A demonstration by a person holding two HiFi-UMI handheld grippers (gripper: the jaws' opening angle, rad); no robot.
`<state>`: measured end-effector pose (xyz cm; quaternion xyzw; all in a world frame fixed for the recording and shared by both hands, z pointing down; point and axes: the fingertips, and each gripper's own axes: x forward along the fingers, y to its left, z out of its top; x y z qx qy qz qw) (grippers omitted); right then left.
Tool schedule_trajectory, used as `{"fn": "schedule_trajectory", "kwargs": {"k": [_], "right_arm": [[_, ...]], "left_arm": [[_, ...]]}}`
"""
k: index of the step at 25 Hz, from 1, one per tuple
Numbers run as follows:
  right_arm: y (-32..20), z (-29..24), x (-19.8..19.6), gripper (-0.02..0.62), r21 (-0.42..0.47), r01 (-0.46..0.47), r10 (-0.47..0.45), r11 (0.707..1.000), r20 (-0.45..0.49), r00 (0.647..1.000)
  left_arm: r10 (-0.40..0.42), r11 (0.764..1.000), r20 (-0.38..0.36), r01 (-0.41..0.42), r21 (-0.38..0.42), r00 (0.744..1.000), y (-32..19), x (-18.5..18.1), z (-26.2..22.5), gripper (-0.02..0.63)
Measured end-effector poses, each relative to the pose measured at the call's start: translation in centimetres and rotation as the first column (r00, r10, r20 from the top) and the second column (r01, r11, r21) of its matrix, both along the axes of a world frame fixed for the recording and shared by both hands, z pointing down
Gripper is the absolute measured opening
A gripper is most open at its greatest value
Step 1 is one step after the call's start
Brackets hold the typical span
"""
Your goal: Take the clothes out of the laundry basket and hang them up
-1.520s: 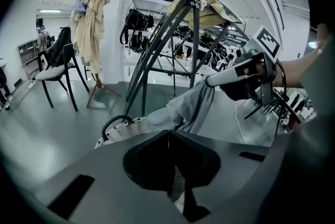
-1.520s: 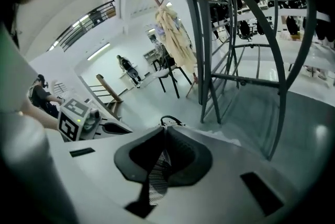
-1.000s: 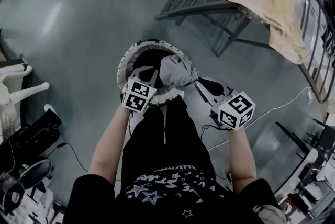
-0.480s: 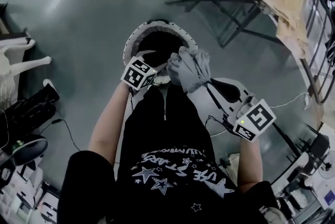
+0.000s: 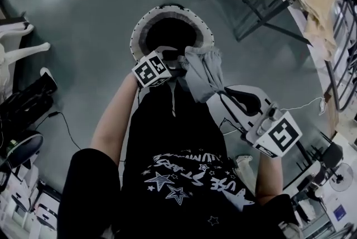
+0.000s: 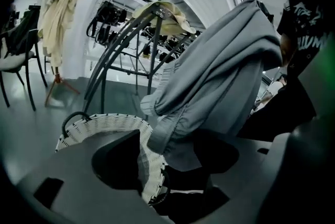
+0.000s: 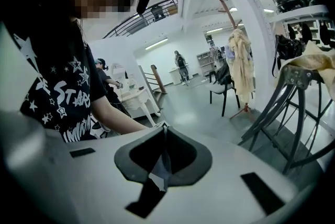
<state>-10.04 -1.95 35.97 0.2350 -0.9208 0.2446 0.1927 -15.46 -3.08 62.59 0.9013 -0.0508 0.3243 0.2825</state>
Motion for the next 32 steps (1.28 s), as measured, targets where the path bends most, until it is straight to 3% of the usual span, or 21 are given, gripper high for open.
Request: {"fn": "schedule_trajectory", "kwargs": {"k": [5, 6, 7, 8, 14, 19, 23, 26, 32], "right_arm": [[0.2, 0.1, -0.8, 0.028, -0.004, 0.025, -0.025, 1.000, 0.013, 1.000], [0.1, 0.3, -0.6, 0.028, -0.010, 0.021, -0.021, 1.000, 0.012, 1.000], [0.1, 0.5, -0.4, 0.028, -0.015, 0.016, -0.015, 1.000, 0.009, 1.000], [0.1, 0.8, -0.2, 0.028, -0.020, 0.009, -0.009, 1.000, 0.004, 1.000], [-0.1, 1.8, 1.2, 0.028, -0.031, -0.039, 0.038, 0.999, -0.029, 0.999], [0.1, 3.2, 2.4, 0.028, -0.033, -0.072, 0.068, 0.997, -0.094, 0.993], [0.5, 4.8, 2.8, 0.028, -0.033, -0.099, 0.094, 0.995, -0.128, 0.987], [0.8, 6.3, 3.2, 0.028, -0.050, -0.128, 0.120, 0.991, -0.138, 0.983], [1.7, 9.1, 3.5, 0.029, -0.082, -0.196, 0.180, 0.977, -0.164, 0.970]], "left_arm": [[0.182, 0.983, 0.040, -0.182, -0.009, 0.982, 2.7, 1.2, 1.3, 0.315], [0.202, 0.979, 0.053, -0.201, -0.015, 0.978, 3.2, 1.4, 1.6, 0.261], [0.206, 0.979, 0.064, -0.206, -0.014, 0.976, 3.5, 1.6, 1.8, 0.162], [0.199, 0.980, 0.070, -0.199, -0.012, 0.977, 3.5, 1.7, 1.9, 0.133], [0.097, 0.995, 0.105, -0.096, -0.019, 0.990, 2.4, 0.3, 1.6, 0.127], [-0.079, 0.992, 0.151, 0.063, 0.109, 0.985, -2.2, -2.5, -0.8, 0.126], [-0.210, 0.946, 0.134, 0.167, 0.276, 0.968, -6.6, -4.5, -5.2, 0.126], [-0.254, 0.905, 0.097, 0.201, 0.374, 0.962, -8.8, -4.9, -9.2, 0.124], [-0.301, 0.812, -0.092, 0.305, 0.497, 0.949, -11.6, -4.1, -18.9, 0.123]]}}
